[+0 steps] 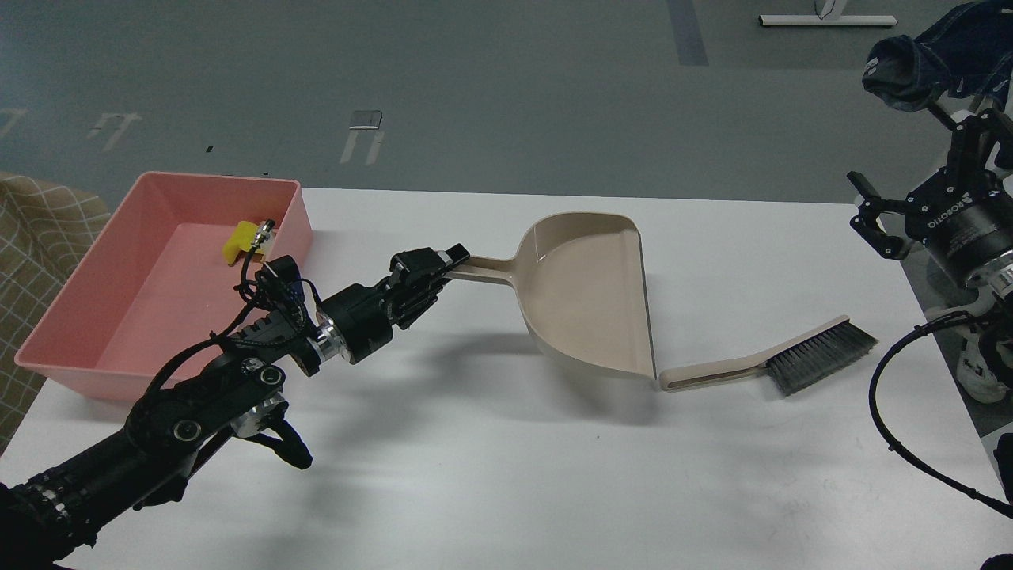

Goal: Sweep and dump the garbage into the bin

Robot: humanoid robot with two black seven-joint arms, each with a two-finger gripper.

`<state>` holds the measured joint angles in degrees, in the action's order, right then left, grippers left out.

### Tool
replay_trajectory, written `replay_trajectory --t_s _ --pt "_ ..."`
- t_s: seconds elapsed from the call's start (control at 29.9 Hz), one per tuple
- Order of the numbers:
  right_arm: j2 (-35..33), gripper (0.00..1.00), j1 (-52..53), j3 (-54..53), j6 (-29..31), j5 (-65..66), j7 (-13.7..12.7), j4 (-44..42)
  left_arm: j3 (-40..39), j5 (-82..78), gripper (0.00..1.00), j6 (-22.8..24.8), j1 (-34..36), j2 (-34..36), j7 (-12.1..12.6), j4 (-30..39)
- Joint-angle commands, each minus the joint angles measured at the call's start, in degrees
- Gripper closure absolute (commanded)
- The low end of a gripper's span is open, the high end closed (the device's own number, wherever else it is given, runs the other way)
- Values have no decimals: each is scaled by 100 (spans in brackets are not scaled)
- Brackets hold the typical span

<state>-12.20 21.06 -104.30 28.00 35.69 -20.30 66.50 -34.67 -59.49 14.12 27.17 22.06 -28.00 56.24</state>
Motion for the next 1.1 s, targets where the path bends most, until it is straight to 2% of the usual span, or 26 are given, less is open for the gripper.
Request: replay_trajectory --t_s 0.0,0.2,0.27,0.3,0.37,0.47,0.67,0.84,1.07 --pt "7 0 12 -2 0 -18 96 -23 30 -142 81 -6 -2 -17 0 -149" --pt "7 0 3 -11 0 -106 114 -23 39 -169 78 -6 42 -17 0 -219" --pt "7 0 3 -11 0 -115 114 -23 39 -169 62 3 51 0 0 -298" --pt "7 0 -5 -11 0 -141 105 -23 39 -169 44 3 69 9 0 -359" --pt "7 0 -23 -11 0 -141 105 -23 39 -169 29 12 69 27 0 -395" --pt "7 0 -40 -20 0 -150 114 -23 39 -160 27 38 51 62 0 -395" --pt "7 0 -49 -29 0 -150 114 -23 30 -81 15 82 104 88 0 -325" --pt "7 0 -58 -72 0 -158 114 -32 -40 68 4 135 235 491 0 -228" --pt "51 0 -40 -81 0 -404 114 3 -67 622 2 600 244 1055 0 -26"
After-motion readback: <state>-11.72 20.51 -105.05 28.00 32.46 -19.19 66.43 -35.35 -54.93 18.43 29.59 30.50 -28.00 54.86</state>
